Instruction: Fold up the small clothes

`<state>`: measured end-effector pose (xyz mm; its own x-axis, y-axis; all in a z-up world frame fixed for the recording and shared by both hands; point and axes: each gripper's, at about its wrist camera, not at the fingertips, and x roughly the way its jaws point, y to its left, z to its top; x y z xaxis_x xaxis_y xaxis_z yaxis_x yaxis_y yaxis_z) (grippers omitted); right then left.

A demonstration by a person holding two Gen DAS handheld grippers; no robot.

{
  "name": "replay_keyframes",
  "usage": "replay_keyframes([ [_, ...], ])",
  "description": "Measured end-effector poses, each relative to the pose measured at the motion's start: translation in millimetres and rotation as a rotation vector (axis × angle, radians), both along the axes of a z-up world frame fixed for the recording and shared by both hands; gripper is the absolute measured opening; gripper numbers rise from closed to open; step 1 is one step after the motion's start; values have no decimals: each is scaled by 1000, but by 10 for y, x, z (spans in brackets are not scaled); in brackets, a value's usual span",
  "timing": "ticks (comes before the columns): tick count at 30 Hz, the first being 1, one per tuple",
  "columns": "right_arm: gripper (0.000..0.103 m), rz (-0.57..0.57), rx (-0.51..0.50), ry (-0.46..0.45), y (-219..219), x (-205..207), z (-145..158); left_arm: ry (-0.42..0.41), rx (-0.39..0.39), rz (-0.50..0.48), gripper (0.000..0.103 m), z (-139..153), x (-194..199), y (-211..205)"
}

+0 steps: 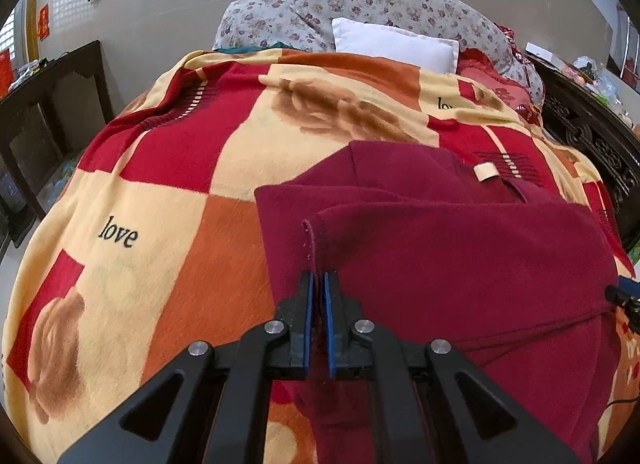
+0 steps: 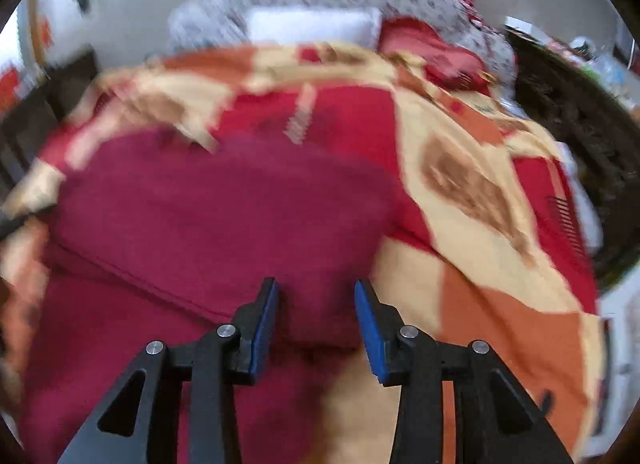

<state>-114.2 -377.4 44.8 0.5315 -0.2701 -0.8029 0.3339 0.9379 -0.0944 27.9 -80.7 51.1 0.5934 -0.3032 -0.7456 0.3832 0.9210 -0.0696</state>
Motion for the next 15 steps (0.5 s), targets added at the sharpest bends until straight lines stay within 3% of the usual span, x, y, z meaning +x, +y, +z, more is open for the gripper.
replay_keyframes([
  [1,42,-11,-5,13,-45,-36,-62,-6,20,-6,6,-40,-3,-28],
  [3,42,-28,78,-9,-204,-110,-181,-18,39,-6,7,-87,0,-64],
  [7,43,-43,129,-55,-278,-208,-130,-13,10,-19,13,-69,-29,-7],
  [9,45,-49,129,-79,-236,-329,-24,3,-7,-38,39,-22,-79,59],
  [11,45,-40,136,-107,-165,-445,71,-13,-25,-38,55,30,-163,133],
  [15,45,-9,141,-133,12,-486,151,-20,-48,-39,57,91,-299,223],
])
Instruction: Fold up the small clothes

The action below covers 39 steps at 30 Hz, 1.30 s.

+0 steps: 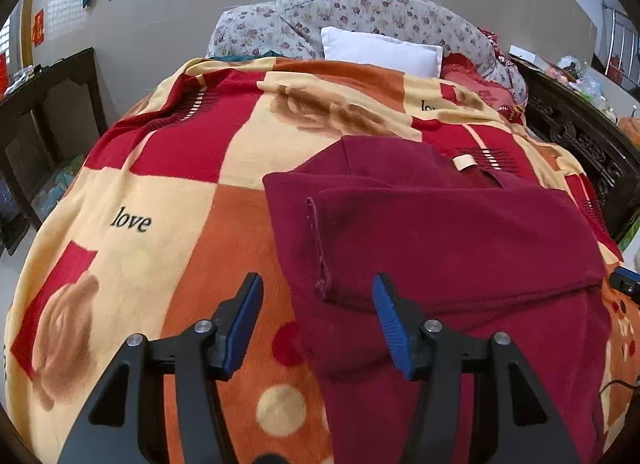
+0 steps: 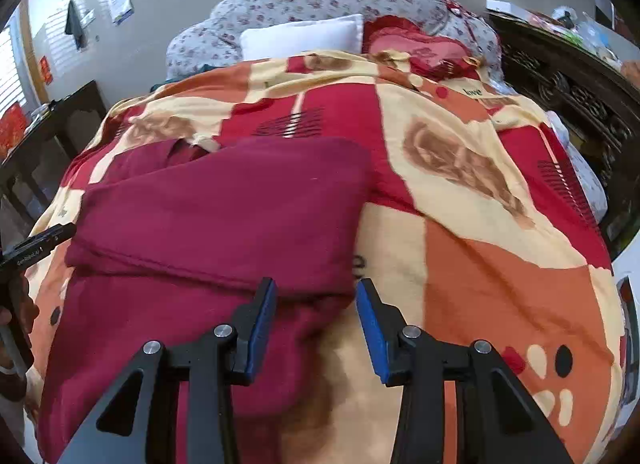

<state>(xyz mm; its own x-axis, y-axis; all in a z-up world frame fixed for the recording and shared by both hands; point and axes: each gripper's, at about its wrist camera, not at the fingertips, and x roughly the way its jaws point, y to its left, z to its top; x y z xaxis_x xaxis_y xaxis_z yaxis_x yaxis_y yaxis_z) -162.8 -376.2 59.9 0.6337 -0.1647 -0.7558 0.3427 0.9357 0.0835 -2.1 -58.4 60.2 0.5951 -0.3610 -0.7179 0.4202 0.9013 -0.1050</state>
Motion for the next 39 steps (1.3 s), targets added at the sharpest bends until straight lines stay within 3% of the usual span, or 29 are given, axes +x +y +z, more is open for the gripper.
replay_keyframes([
  [5,45,25,-42,7,189,158,-23,14,32,2,58,-100,-4,-56],
  [8,45,-7,-89,73,187,277,-147,45,51,15,58,-270,41,-83],
  [12,45,-18,-60,113,68,348,-318,92,33,27,58,-402,111,-66],
  [14,46,-21,-43,97,64,291,-272,92,26,23,58,-362,91,-37],
  [19,74,-12,52,32,123,-33,-97,86,13,-10,60,-190,-102,90],
  [21,74,2,50,43,200,-192,-72,86,5,-23,68,-130,-208,143],
  [28,74,54,180,105,355,-720,-317,114,-16,-64,69,-145,-628,257],
  [31,74,59,147,139,426,-776,-480,127,7,-88,69,-202,-760,220],
  [33,74,70,188,136,456,-800,-575,126,17,-96,69,-218,-838,217],
  [35,67,85,146,131,554,-836,-608,125,14,-96,69,-223,-903,236],
  [36,45,89,89,144,619,-845,-623,127,10,-94,69,-223,-913,240],
  [37,11,90,50,154,660,-848,-630,130,7,-92,69,-224,-921,246],
  [39,7,80,51,146,703,-883,-604,137,-3,-83,69,-219,-945,272],
])
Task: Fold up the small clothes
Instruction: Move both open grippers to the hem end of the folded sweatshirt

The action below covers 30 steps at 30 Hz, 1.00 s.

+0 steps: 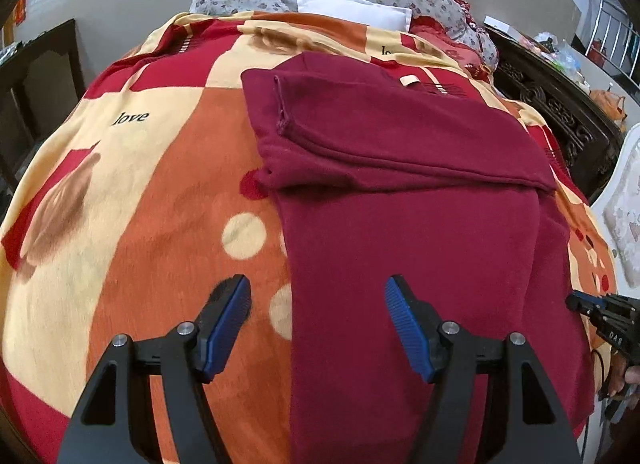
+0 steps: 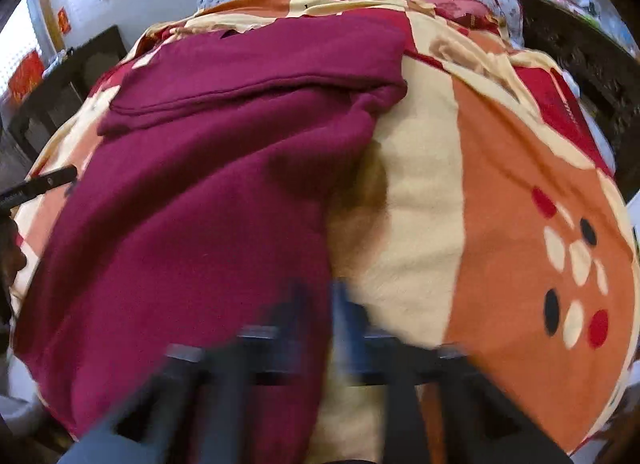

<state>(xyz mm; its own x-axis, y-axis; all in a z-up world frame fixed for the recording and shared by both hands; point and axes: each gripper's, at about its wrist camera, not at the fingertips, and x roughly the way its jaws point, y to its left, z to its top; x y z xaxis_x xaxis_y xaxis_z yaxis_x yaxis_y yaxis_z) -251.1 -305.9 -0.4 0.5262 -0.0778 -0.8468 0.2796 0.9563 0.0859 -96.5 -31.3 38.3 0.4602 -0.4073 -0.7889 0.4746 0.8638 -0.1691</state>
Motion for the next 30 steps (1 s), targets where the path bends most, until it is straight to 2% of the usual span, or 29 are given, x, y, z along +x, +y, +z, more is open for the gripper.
replay_keyframes([
  [3,6,23,-67,2,102,-54,76,7,-20,2,69,28,-57,55],
  [7,5,0,-113,10,50,-195,171,2,-23,-5,69,75,-159,132],
  [11,6,-28,-108,57,-22,-214,16,0,4,-17,69,66,-270,183],
  [13,8,-34,-101,39,-11,-223,-5,9,16,-31,69,52,-321,203],
  [15,9,-61,-24,3,-82,-286,71,13,17,-41,69,58,-391,247],
  [17,16,-85,62,-17,-125,-380,126,14,14,-48,69,71,-462,313],
  [20,30,-60,116,-15,-34,-589,147,28,4,-49,70,66,-553,403],
  [23,48,-39,181,-10,94,-816,119,50,4,-45,70,34,-653,496],
  [24,58,-38,202,-8,115,-872,104,54,4,-45,70,28,-670,510],
  [25,60,-37,227,-10,143,-925,83,57,3,-46,70,23,-695,522],
  [27,60,-24,279,-19,236,-1018,37,58,9,-47,70,7,-752,542],
  [29,59,-16,251,-28,329,-1069,6,60,17,-53,70,-13,-808,560],
  [30,43,-9,213,-37,382,-1079,7,61,23,-55,70,-24,-837,566],
])
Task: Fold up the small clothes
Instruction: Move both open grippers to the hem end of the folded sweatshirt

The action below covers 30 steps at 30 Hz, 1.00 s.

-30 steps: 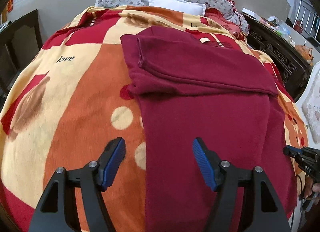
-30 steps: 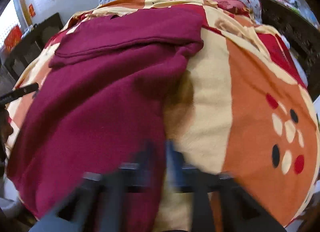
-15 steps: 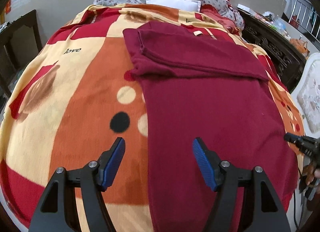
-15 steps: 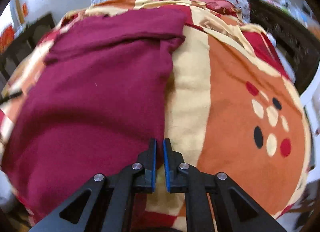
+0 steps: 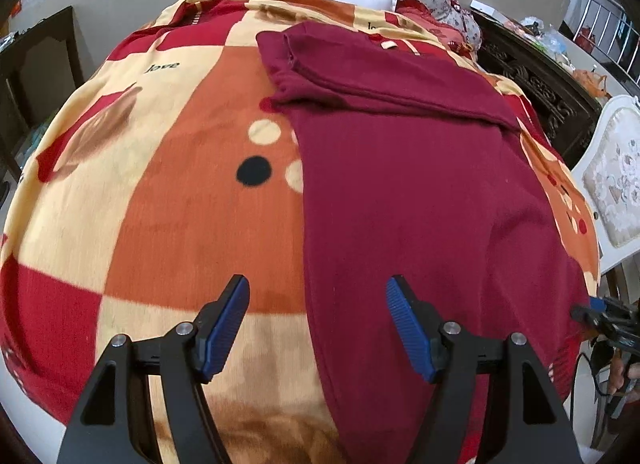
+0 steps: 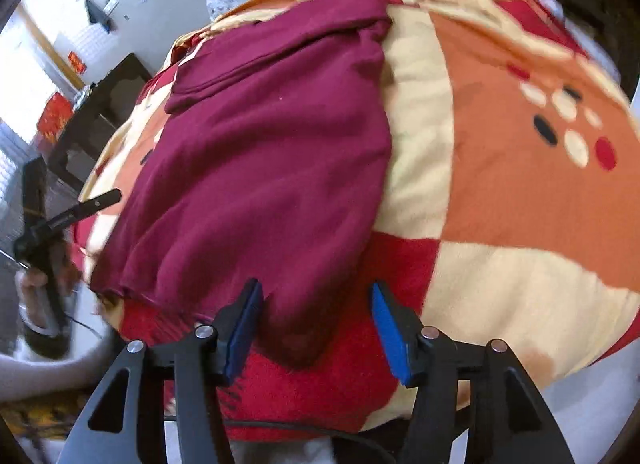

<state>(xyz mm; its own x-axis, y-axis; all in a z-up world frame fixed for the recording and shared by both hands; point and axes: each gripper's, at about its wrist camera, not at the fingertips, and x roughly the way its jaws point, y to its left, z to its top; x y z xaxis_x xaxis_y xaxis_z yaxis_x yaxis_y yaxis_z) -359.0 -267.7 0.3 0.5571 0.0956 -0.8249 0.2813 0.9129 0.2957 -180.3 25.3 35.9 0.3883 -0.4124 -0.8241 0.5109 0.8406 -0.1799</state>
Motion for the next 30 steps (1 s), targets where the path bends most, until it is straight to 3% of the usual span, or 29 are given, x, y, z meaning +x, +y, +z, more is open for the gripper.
replay_keyframes([
  [1,18,7,-52,5,54,2,-3,1,8,-2,70,-9,-24,12],
  [2,11,17,-107,12,107,2,11,3,19,-4,70,-19,-64,36],
  [6,8,26,-192,7,140,-144,125,17,16,10,71,-40,-200,186],
  [12,8,11,-141,11,50,-273,-37,55,1,31,71,-116,-307,263],
  [23,14,-12,-51,-25,-18,-299,-63,55,28,31,77,-214,-459,210],
  [27,43,-60,83,-39,-208,-335,-168,55,35,29,80,-228,-477,193],
  [30,48,-49,81,-47,-183,-347,-169,50,47,21,82,-238,-492,175],
])
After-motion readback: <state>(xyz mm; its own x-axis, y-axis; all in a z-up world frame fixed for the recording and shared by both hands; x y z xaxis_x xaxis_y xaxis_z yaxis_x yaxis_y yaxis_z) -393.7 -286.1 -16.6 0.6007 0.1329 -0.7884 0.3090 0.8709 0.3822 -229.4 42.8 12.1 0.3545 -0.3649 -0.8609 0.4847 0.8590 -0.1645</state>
